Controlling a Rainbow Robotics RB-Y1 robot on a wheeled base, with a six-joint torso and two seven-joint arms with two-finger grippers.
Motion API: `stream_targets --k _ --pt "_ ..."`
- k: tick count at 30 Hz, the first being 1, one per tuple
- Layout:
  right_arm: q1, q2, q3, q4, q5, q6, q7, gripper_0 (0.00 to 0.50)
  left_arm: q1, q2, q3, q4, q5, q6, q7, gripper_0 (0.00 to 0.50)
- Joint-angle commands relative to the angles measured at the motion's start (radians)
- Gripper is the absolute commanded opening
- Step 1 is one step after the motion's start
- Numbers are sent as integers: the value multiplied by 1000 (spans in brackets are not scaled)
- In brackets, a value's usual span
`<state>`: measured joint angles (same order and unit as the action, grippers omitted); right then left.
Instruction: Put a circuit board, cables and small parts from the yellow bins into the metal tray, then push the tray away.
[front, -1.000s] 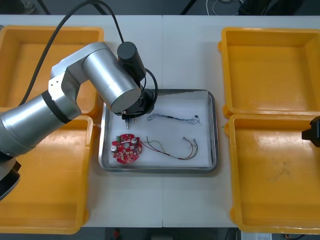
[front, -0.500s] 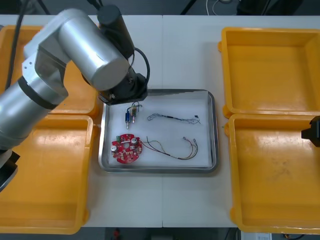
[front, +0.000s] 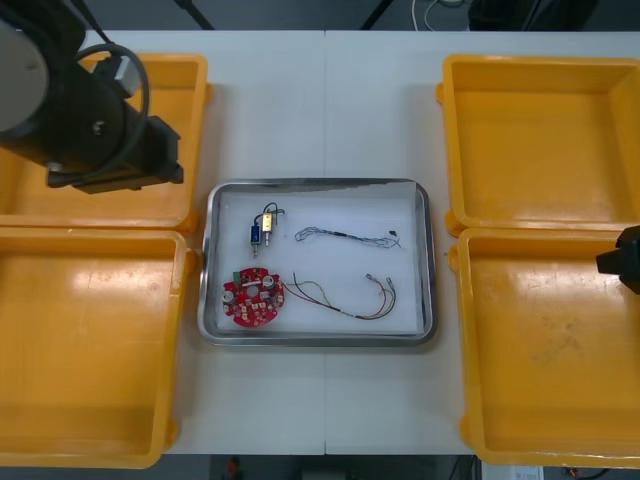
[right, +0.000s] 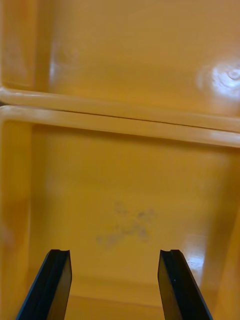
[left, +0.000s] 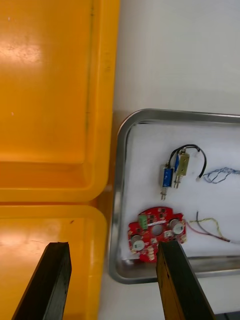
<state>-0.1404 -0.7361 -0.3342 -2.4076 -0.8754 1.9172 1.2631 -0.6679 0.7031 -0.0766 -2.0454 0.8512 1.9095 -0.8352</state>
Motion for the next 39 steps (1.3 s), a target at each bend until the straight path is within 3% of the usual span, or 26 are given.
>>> stream_targets --k 1,7,13,19,29,39 --pt "-94 -83 89 -54 -86 3 -57 500 83 88 156 -50 84 10 -113 500" --pt "-194 -86 195 -62 -169 3 -48 500 192 136 305 -70 155 10 -228 500" --pt "-306 -86 394 -59 -168 3 -48 500 317 161 397 -96 158 10 -329 500" --pt "-421 -69 615 -36 -116 3 -41 500 422 170 452 -102 147 10 -406 500" --pt "-590 60 931 51 47 -33 13 500 548 173 462 -108 121 10 -418 500" --pt "-643 208 1123 179 191 -175 228 500 613 173 500 -136 95 10 -466 500"
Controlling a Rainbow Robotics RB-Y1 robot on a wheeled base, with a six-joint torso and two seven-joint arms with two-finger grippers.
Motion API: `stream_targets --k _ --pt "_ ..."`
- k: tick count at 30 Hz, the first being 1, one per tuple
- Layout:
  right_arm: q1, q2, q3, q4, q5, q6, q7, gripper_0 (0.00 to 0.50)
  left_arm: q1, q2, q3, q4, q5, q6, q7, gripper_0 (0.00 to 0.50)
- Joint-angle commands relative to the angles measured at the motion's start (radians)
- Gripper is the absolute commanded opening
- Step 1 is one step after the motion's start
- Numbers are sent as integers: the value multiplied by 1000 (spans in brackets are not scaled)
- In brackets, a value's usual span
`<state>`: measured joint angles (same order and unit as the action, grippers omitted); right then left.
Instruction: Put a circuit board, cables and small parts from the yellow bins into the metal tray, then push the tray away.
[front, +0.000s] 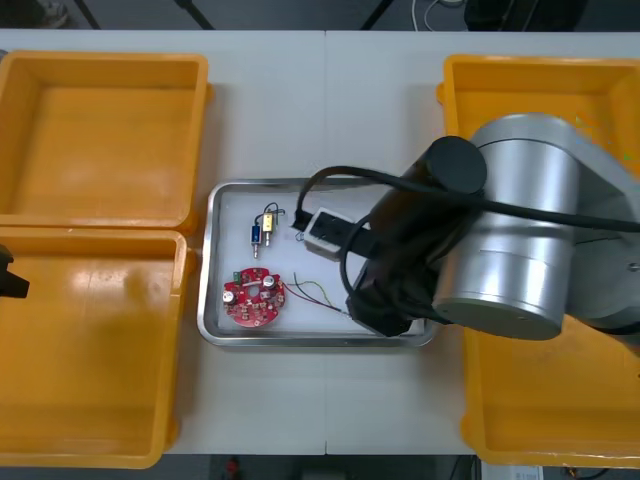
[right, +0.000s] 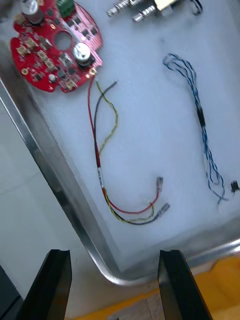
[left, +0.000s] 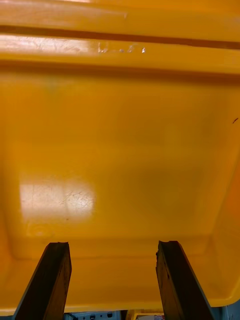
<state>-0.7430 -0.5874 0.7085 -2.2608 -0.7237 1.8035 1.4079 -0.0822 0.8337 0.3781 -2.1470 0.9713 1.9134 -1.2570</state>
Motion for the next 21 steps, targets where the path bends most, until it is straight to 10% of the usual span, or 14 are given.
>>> stream_targets --k 1,21 --pt "-41 67 101 47 50 -82 108 500 27 42 48 -34 -37 6 -62 500" --pt "-41 144 401 185 277 -159 198 500 27 41 24 -30 -29 -74 -81 500"
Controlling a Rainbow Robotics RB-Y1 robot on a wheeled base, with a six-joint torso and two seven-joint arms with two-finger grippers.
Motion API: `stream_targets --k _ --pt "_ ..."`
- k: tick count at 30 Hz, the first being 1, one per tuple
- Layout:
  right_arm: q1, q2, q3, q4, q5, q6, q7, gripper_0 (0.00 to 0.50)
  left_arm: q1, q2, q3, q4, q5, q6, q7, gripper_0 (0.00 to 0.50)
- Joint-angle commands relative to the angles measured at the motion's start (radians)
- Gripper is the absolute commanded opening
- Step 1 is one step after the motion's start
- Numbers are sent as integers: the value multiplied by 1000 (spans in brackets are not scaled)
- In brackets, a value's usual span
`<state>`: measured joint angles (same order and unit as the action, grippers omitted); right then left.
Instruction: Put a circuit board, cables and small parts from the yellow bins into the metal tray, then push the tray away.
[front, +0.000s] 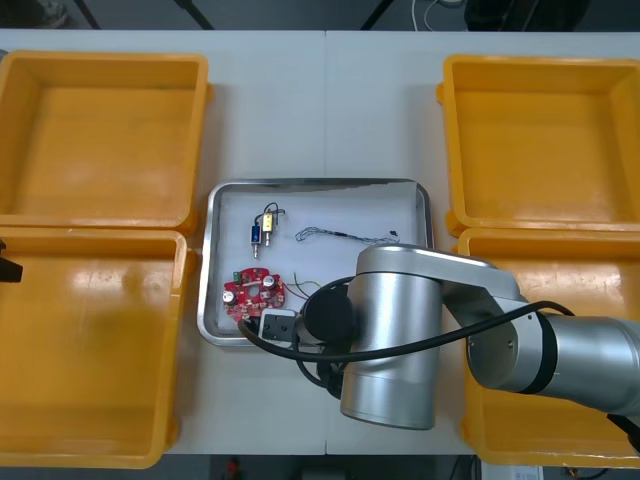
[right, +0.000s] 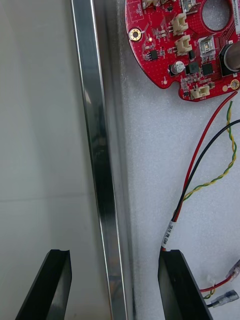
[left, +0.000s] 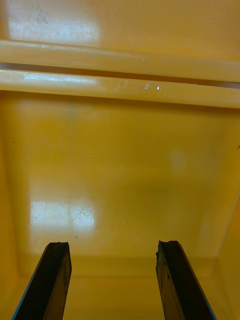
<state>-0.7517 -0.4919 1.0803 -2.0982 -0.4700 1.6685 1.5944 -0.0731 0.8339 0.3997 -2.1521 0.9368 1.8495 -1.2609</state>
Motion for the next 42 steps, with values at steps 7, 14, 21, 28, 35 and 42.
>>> stream_targets --k 7,14,21,28,35,42 --pt "-31 82 66 93 60 -78 12 500 18 40 1 -25 10 -10 -78 500" --pt "-31 88 98 122 76 -115 12 500 18 40 1 -25 10 -10 -78 500" --pt "-29 105 132 135 117 -116 6 500 18 40 1 -25 10 -10 -78 500" --pt "-29 105 156 135 146 -112 6 34 18 40 1 -25 10 -10 -78 500" --pt "-29 104 168 136 177 -101 4 0 18 40 1 -25 10 -10 -78 500" --pt "-41 98 170 136 203 -92 3 0 18 40 1 -25 10 -10 -78 500"
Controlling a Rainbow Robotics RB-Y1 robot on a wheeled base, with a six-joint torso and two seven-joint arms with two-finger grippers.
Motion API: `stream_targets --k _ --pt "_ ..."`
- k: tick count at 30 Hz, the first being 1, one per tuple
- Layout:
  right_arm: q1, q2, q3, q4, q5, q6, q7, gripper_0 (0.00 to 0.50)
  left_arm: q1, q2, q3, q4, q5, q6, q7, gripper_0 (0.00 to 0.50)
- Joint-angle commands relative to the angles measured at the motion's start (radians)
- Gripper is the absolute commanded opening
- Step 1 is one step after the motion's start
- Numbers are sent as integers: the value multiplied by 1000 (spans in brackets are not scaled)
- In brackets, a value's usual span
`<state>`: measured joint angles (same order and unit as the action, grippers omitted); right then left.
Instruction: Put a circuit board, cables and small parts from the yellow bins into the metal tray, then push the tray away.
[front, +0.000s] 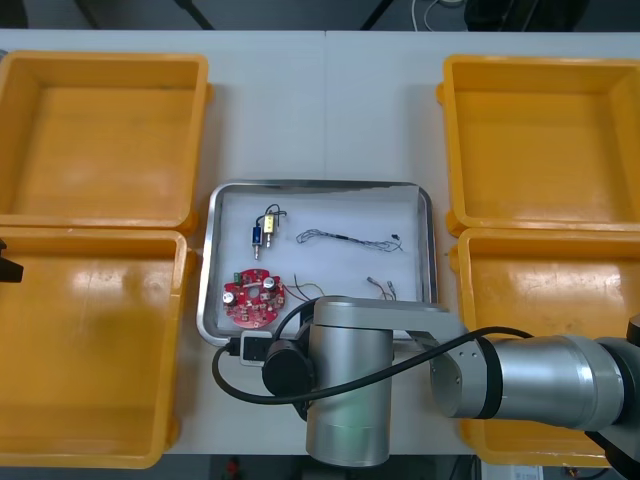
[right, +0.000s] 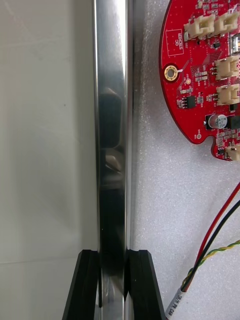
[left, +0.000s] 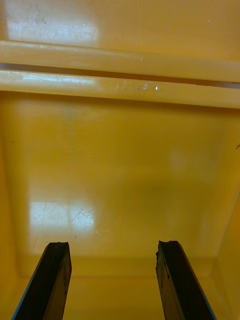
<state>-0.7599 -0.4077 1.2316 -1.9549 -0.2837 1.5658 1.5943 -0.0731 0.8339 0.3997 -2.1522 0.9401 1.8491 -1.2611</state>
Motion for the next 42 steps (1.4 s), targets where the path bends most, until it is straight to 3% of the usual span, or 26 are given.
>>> stream_targets --k 1,21,31,42 --pt "-35 12 19 -9 23 11 3 0 18 40 1 -25 6 -10 -78 500" --pt "-177 0 23 50 57 19 1 0 18 40 1 -25 6 -10 -78 500" --pt "-262 49 23 156 64 19 -8 0 18 40 1 -25 6 -10 -78 500" --pt "-332 58 23 226 64 14 -10 0 18 40 1 -25 6 -10 -78 500"
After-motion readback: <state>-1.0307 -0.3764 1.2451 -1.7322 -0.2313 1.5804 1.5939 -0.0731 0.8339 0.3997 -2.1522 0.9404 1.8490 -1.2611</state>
